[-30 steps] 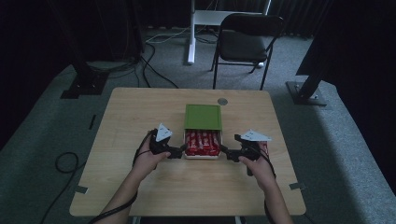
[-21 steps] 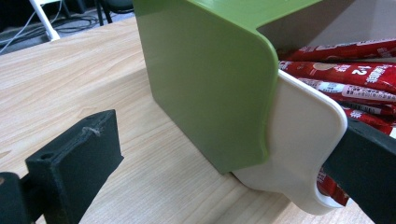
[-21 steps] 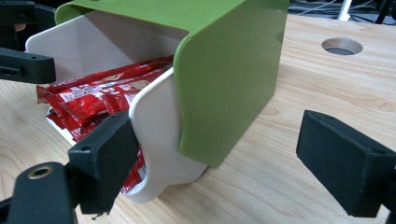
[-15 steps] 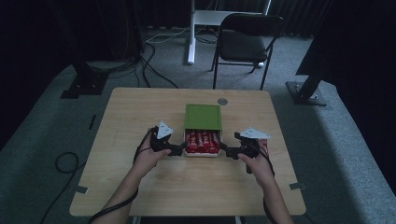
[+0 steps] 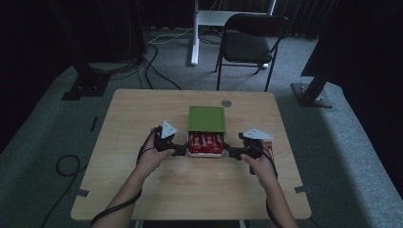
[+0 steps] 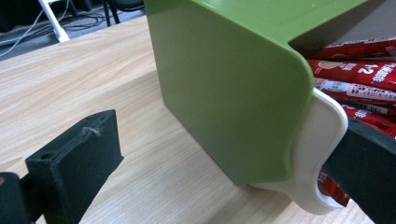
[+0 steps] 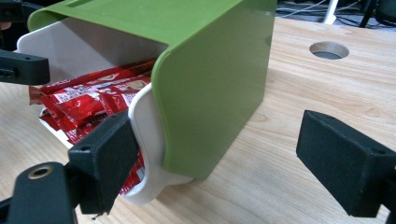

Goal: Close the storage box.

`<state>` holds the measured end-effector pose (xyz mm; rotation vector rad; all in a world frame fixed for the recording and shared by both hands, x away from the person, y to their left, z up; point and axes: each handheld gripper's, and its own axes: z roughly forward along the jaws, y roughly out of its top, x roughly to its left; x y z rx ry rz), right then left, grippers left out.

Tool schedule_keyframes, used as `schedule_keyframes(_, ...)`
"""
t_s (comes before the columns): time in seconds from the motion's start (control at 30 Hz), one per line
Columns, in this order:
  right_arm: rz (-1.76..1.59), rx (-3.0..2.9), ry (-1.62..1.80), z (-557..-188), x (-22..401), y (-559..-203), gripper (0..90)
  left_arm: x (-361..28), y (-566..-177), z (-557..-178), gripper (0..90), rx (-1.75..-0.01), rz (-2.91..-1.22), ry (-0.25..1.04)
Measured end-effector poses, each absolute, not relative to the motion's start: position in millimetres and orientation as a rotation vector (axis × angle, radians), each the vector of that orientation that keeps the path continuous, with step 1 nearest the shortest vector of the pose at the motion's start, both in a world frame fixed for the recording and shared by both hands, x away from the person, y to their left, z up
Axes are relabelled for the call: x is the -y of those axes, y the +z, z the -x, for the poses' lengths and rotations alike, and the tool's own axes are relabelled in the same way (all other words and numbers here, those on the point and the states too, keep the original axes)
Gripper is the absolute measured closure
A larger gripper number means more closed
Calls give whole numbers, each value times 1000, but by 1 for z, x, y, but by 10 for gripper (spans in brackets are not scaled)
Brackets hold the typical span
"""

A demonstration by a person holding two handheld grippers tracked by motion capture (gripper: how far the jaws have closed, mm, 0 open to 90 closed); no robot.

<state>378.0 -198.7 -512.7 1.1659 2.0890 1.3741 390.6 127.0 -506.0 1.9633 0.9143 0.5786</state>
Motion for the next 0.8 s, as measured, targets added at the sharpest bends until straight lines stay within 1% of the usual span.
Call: schedule_keyframes(0.8,-1209,-2044,1323,-390,192,-512,126,-121,-508,-405,13,-925,-1983,616)
